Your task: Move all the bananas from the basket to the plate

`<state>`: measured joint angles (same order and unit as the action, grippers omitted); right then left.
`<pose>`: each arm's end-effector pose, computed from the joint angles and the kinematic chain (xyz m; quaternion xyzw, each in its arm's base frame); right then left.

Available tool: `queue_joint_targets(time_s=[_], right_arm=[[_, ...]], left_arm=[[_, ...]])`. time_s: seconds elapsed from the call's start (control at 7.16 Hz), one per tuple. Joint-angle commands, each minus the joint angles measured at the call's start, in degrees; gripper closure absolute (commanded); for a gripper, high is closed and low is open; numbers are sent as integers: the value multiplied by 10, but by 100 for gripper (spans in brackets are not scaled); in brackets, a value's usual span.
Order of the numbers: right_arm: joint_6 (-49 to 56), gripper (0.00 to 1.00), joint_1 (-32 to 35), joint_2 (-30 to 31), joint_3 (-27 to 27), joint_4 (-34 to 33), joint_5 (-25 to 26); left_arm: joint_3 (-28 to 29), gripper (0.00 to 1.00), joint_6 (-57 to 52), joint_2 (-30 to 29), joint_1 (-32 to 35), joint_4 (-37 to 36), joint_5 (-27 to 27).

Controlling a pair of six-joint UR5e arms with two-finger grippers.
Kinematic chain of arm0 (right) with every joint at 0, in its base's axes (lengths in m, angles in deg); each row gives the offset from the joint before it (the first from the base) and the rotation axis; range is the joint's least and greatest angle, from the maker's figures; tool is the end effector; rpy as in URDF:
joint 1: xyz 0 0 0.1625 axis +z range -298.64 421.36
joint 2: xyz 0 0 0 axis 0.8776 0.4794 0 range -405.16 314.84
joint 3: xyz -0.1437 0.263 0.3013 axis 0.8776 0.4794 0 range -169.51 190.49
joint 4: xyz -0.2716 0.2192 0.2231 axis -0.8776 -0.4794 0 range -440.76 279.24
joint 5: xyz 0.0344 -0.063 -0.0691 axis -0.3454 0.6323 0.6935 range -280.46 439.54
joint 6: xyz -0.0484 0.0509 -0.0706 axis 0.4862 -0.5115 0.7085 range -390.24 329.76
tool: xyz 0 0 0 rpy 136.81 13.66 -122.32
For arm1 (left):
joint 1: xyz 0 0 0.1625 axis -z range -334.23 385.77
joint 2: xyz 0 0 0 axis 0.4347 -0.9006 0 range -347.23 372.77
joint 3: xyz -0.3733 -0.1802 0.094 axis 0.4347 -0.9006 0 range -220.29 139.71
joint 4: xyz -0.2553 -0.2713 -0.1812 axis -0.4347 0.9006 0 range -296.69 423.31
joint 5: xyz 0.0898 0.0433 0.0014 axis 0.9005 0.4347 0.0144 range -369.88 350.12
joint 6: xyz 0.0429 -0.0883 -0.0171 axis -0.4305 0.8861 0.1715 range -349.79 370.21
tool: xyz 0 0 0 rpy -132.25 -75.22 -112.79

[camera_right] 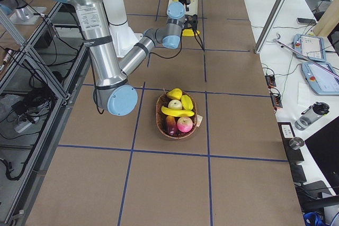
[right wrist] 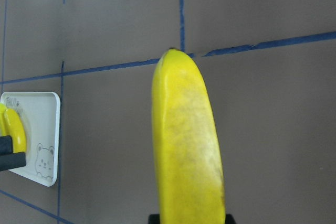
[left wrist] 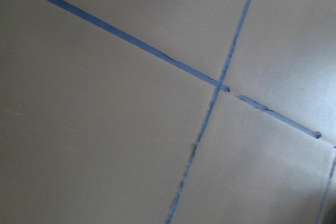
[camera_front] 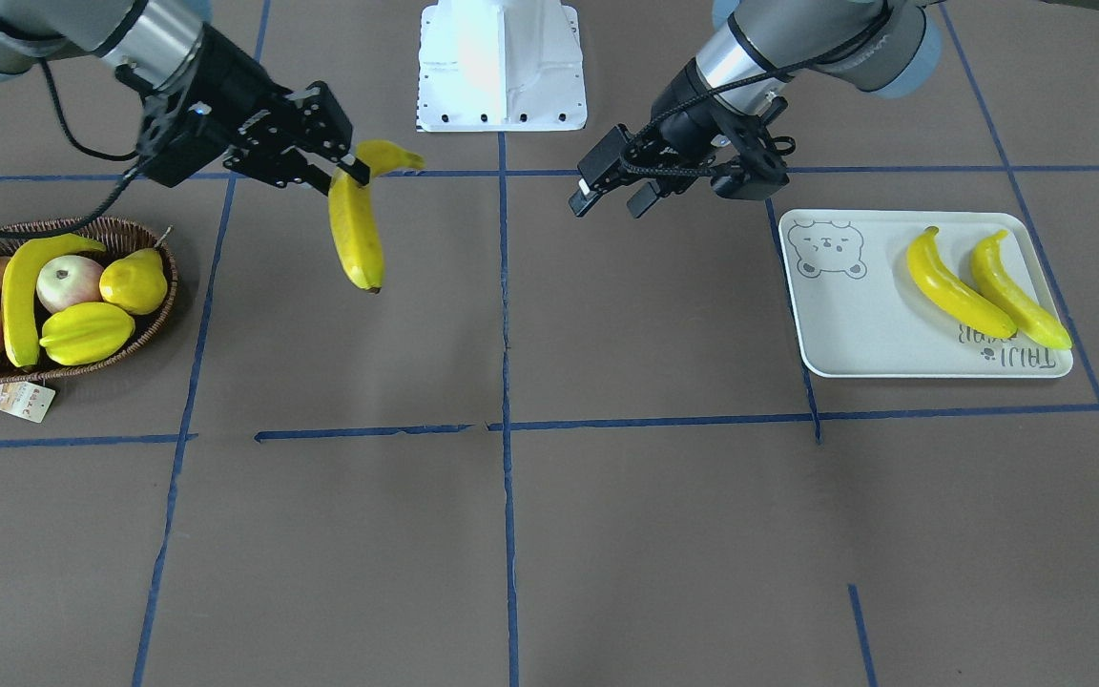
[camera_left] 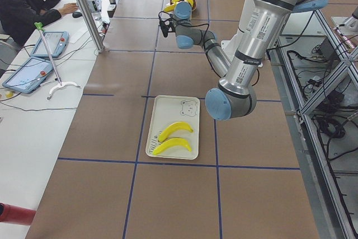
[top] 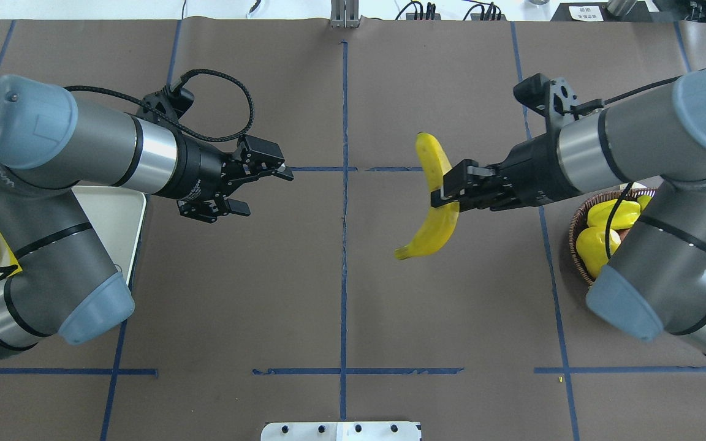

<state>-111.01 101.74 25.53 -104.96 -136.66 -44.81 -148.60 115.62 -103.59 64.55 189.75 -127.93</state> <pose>-0.3454 -0.3950 0.2054 0.0475 -0.6465 0.0175 0.7612 0.3901 -0.4245 0.1826 -0.0525 0.6550 -0.1955 0.7280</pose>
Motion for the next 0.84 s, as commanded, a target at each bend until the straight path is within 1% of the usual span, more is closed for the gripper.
queue_joint_targets(time_s=[0.0,0.14,0.28,0.42,0.56,0.7], right_arm=[[-32,99,-74,-43,-4,0,75],[-42,99,-104,-45,-12,1,107],[-42,99,-115,-49,-14,1,124],[-43,99,-118,-56,-14,1,126],[-43,99,-119,-57,-14,1,127],[-43,99,-119,-59,-14,1,128]], left_arm=[[22,0,40,-31,-2,56,1],[35,0,71,-32,-2,109,1],[40,0,96,-34,-3,138,6],[42,1,96,-35,-23,140,18],[51,1,96,-47,-44,140,43],[63,1,97,-62,-58,140,47]])
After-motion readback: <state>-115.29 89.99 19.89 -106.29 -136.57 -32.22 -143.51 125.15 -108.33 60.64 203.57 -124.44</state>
